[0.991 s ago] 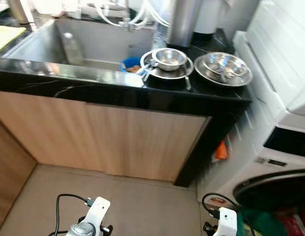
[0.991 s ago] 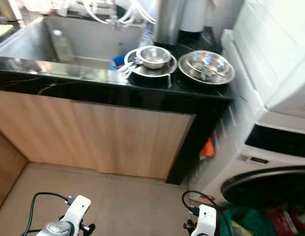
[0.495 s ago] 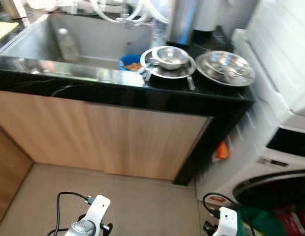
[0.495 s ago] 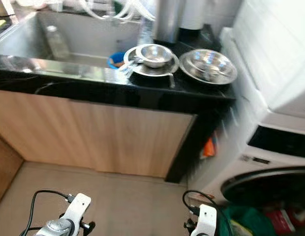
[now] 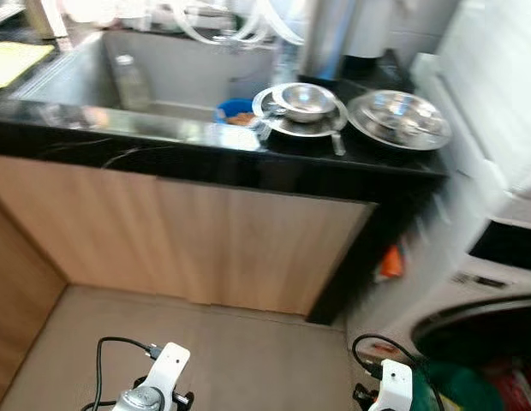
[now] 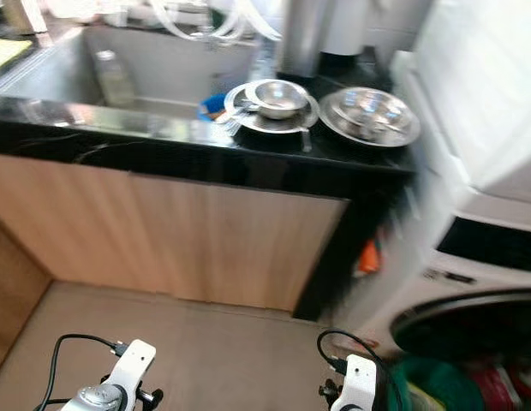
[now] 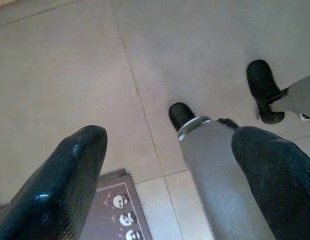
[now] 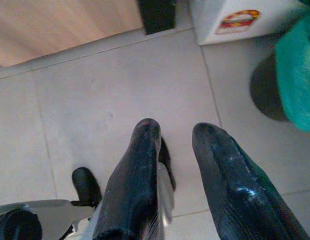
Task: Kitchen organization
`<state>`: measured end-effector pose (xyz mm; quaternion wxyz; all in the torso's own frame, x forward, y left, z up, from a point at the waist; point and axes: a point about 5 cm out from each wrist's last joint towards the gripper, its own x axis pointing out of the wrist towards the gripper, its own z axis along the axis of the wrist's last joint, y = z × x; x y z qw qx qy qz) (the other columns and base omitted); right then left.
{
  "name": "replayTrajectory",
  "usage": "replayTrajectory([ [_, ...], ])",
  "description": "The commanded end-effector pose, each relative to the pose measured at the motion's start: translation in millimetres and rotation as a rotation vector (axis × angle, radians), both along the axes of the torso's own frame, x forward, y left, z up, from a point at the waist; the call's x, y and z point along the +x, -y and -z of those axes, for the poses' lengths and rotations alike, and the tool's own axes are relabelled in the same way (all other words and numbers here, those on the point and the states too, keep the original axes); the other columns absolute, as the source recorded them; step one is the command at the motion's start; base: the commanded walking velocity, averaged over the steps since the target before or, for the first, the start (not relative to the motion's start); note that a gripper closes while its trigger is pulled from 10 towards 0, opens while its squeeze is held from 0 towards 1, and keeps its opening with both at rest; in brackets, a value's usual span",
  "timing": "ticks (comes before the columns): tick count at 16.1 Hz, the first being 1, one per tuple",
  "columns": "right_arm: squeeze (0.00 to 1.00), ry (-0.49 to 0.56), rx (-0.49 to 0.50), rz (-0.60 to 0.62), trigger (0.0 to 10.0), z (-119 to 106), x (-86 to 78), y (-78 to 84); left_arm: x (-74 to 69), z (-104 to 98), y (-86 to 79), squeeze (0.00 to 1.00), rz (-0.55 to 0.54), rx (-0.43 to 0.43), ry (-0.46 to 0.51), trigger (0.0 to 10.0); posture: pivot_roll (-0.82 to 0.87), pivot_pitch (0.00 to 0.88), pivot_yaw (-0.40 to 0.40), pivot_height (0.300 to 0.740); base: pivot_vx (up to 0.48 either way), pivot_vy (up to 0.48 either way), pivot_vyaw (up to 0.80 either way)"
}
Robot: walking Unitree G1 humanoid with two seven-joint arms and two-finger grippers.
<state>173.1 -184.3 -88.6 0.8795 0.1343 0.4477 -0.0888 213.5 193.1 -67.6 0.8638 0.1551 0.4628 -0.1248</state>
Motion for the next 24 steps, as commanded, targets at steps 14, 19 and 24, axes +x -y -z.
replayTrajectory([
  [14, 0.00, -0.006, 0.005, 0.012, 10.0, 1.4, -4.1, 3.1, -3.1, 2.0, 2.0, 0.00, 0.015, 0.004, -0.006, 10.0, 0.23, 0.100, -0.097, 0.736, 0.000, 0.069, -0.33],
  [19, 0.00, 0.015, 0.009, 0.029, 10.0, 0.8, -3.8, 2.8, -3.5, 2.1, 1.6, 0.00, 0.022, 0.005, -0.007, 10.0, 0.23, 0.104, -0.095, 0.736, 0.000, 0.096, 0.00],
  [24, 0.00, -0.007, 0.014, 0.031, 10.0, 1.7, -4.5, 2.3, -2.5, 1.5, 1.5, 0.00, 0.024, 0.005, -0.003, 10.0, 0.23, 0.120, -0.093, 0.736, 0.000, 0.144, -0.27],
])
